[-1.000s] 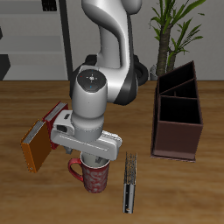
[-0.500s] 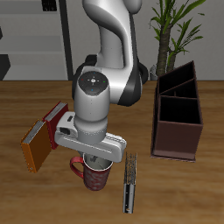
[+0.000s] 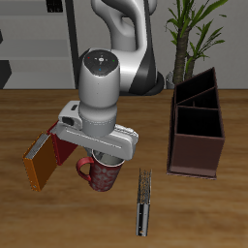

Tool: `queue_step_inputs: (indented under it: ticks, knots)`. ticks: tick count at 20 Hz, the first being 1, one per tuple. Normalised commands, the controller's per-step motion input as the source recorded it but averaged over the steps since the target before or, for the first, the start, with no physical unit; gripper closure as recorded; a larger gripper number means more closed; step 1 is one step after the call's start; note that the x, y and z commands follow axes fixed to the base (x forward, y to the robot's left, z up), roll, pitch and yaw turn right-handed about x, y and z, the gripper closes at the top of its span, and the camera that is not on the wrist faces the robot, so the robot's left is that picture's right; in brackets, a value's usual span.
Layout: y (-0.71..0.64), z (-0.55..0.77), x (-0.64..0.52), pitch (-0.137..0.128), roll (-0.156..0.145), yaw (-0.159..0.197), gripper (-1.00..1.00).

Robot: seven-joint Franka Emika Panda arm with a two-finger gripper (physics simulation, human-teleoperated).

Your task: Place the red mug into the left desk caddy's left compartment

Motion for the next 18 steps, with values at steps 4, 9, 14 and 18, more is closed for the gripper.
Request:
queue_step_inputs:
  ticks: [4, 9, 14, 18]
  knots:
    - [0.11, 0.8, -0.6, -0.101, -0.009, 0.004, 1.0]
    - [0.19, 0.61, -0.56, -0.053, -0.05, 0.017, 1.0]
    - [0.22, 0.78, -0.76, -0.108, -0.007, 0.002, 1.0]
    - [0.29, 0.55, -0.71, -0.054, 0.007, 0.006, 1.0]
